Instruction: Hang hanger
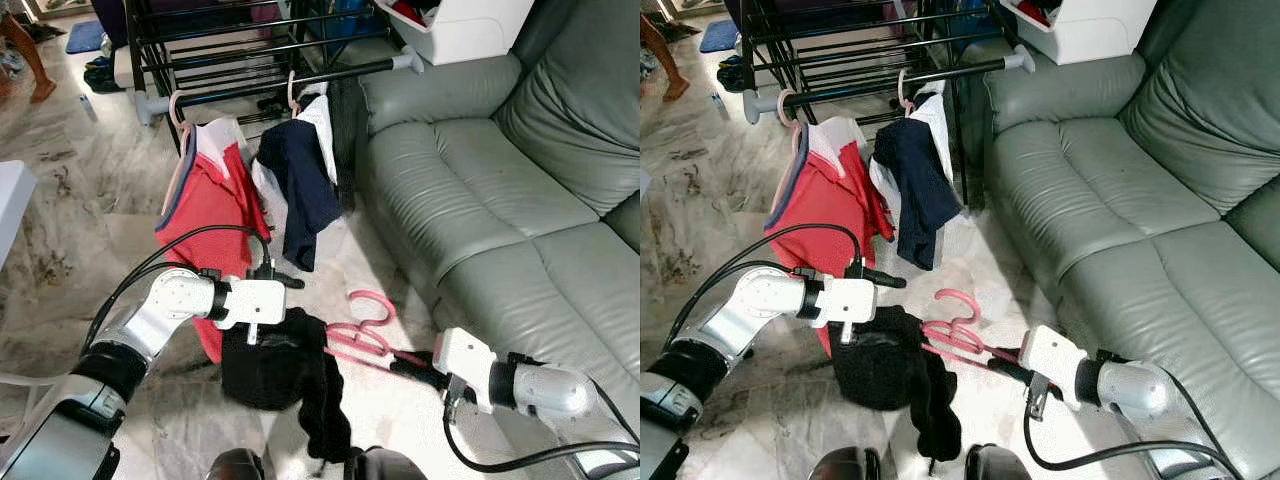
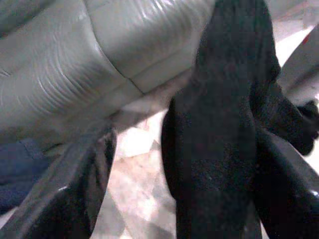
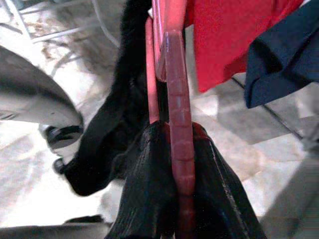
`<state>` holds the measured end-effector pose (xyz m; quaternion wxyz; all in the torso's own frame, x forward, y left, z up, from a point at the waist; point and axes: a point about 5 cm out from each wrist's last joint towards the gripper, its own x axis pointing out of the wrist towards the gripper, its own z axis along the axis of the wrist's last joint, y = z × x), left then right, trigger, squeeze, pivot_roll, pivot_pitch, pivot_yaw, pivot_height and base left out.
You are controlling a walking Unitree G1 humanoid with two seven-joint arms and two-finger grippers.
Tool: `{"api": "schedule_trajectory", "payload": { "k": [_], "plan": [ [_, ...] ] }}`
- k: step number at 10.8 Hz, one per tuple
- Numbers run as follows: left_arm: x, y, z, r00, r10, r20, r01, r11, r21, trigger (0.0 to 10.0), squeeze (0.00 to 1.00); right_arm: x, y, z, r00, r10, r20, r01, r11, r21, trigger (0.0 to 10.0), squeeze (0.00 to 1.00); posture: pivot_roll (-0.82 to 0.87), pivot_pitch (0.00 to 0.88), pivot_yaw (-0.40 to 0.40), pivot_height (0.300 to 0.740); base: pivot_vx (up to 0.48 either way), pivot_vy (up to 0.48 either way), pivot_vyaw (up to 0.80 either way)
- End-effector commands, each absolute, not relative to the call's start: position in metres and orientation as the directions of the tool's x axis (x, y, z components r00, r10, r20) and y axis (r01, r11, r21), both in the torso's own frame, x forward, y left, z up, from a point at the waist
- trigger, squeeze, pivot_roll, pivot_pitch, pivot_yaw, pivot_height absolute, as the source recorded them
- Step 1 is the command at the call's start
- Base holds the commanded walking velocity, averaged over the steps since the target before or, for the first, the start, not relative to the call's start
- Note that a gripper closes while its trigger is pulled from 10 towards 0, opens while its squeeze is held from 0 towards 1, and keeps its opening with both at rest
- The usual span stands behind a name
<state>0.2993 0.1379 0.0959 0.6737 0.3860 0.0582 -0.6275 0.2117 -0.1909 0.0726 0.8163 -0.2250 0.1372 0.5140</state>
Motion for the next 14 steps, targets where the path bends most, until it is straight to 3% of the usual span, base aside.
{"api": "schedule_trajectory", "payload": {
  "k": [1,8,14],
  "plan": [
    [0.302,0.141,0.098,0.199,-0.786,-0.585,0.893,-0.1,0.438,0.0,0.0,0.216,-0.188,0.081,0.45,0.788,-0.42,-0.891,0.363,-0.273,10.0,0.0,-0.07,0.054,-0.002,0.74,0.0,0.0,0.0],
    [0.312,0.14,0.1,0.209,-0.782,-0.587,0.899,-0.081,0.429,0.0,0.0,0.214,-0.189,0.072,0.454,0.769,-0.45,-0.885,0.329,-0.33,10.0,0.0,-0.07,0.054,-0.001,0.74,0.0,0.0,0.0],
    [0.309,0.134,0.096,0.141,-0.795,-0.589,0.927,-0.102,0.36,0.0,0.0,0.216,-0.184,0.069,0.473,0.764,-0.439,-0.868,0.318,-0.382,10.0,0.0,-0.07,0.061,0.003,0.74,0.0,0.0,0.0]
  ]
}}
